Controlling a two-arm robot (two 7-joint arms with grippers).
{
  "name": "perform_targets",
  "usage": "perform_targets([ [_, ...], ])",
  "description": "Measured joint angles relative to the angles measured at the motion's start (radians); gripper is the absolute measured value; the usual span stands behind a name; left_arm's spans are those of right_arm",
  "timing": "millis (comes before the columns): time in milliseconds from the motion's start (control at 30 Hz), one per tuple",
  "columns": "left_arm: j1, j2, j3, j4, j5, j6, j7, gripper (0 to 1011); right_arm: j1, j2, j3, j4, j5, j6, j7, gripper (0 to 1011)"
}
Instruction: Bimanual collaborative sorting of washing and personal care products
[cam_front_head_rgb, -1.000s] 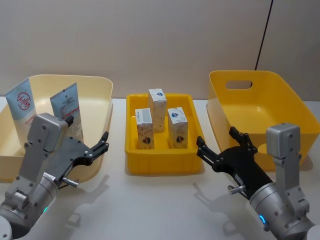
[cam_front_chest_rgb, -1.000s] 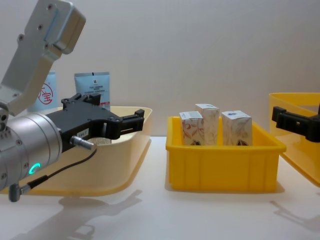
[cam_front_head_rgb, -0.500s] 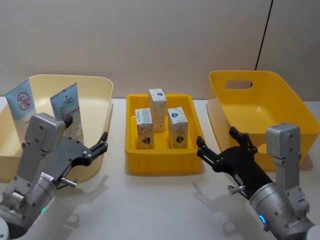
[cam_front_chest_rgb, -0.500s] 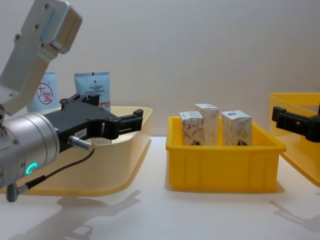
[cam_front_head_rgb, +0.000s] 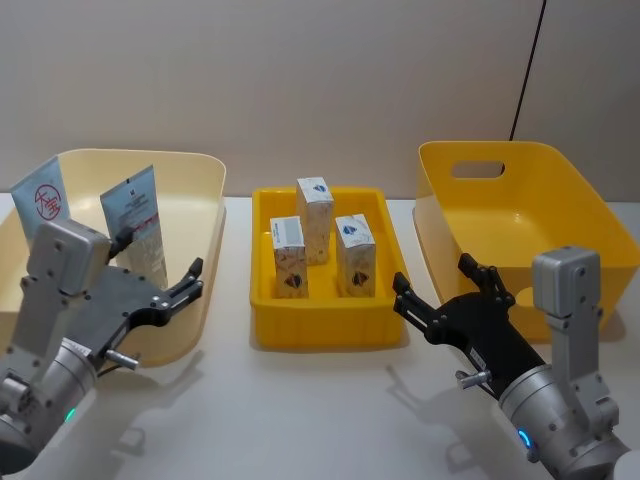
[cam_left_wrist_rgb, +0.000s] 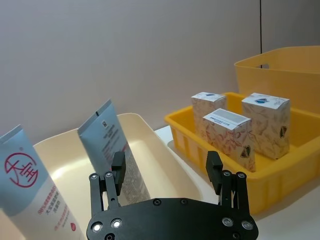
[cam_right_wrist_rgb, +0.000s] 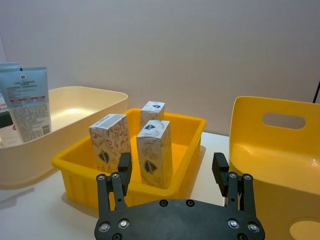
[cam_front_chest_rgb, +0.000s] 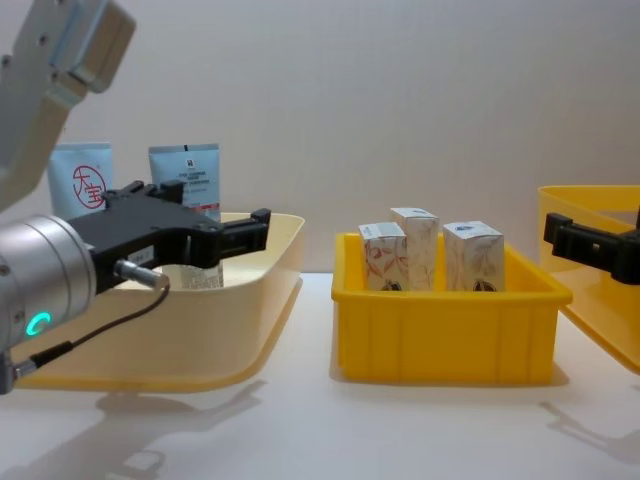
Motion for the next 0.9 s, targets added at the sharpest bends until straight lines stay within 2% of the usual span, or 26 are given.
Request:
perform_targets([
  [500,0.016,0.006,-0.066,-0.017,-0.035,0.05,0.006,1003,0.0,0.0,0.0,0.0,0.0,0.0,0.0,1001],
  [900,0.003,0.005,-0.104,0.002,-0.068,0.104,-0.007,1003,0.0,0.0,0.0,0.0,0.0,0.0,0.0,1001],
])
